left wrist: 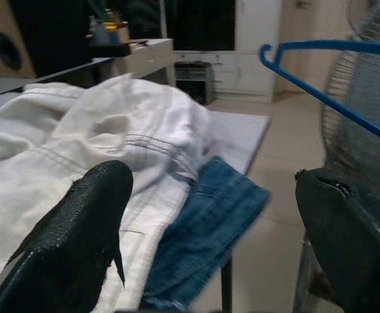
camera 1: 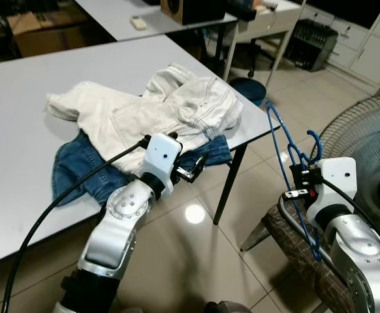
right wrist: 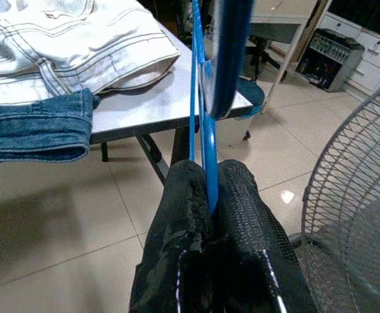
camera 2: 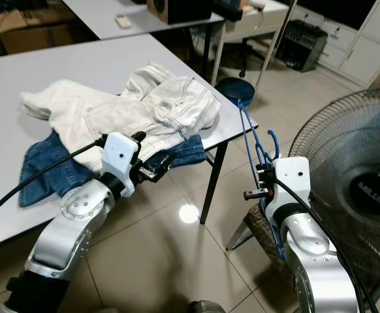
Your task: Hang hanger
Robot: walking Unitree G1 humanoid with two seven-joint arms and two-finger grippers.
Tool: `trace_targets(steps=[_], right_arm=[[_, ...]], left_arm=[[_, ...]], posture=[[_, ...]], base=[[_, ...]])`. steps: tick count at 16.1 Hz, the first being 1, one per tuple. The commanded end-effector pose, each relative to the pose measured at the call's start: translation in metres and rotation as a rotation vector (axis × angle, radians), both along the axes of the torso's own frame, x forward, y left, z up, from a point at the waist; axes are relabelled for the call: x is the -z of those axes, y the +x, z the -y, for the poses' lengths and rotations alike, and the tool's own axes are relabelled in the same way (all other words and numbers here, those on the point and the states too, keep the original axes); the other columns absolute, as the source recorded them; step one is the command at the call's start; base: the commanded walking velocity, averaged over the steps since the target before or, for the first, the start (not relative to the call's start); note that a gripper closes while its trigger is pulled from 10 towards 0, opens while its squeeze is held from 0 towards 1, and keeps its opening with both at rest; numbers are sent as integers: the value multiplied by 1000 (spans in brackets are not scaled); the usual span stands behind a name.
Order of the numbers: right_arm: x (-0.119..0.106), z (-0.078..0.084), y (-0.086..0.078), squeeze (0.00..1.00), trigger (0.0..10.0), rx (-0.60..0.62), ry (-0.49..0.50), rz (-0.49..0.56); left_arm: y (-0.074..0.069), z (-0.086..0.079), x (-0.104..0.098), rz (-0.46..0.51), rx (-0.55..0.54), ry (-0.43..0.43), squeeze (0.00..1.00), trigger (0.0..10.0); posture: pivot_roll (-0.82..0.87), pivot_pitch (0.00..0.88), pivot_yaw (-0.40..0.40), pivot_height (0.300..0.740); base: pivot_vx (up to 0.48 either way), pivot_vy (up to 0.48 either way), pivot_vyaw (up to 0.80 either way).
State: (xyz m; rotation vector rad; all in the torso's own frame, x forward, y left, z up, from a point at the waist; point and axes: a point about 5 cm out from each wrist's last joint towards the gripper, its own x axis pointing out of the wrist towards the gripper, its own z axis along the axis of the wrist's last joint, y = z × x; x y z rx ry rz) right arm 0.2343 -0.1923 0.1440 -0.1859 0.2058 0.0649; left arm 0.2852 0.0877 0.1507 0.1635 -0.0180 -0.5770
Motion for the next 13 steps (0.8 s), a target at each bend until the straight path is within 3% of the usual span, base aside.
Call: trace_targets(steps=[1,5,6,8,13], right_arm=[[0,6,-2,0,10000,18,-20,1],[0,14,-2,0,10000,26,-65,-30],[1,24,-6,0,10000,54,-87,-49],[1,33,-8,0,10000,70,-102,-57],[1,34,-9,0,10000,69,-110,-61]], left_arm=[[0,7,3,-23,34,25,1000,10000],[17,11,17,-96,52,142,1000,10000],[26,12,16,-106,52,163,0,10000],[41,7,15,-92,-9,235,0,10000],[62,-11,11,-36,-121,348,0,10000]], posture=[[-96,64,-62,740],[-110,59,-54,740],[-110,59,-54,740],[-137,48,-24,740],[-139,45,-16,740]], base=[[0,0,0],[0,0,0],[0,0,0],[0,0,0],[0,0,0]])
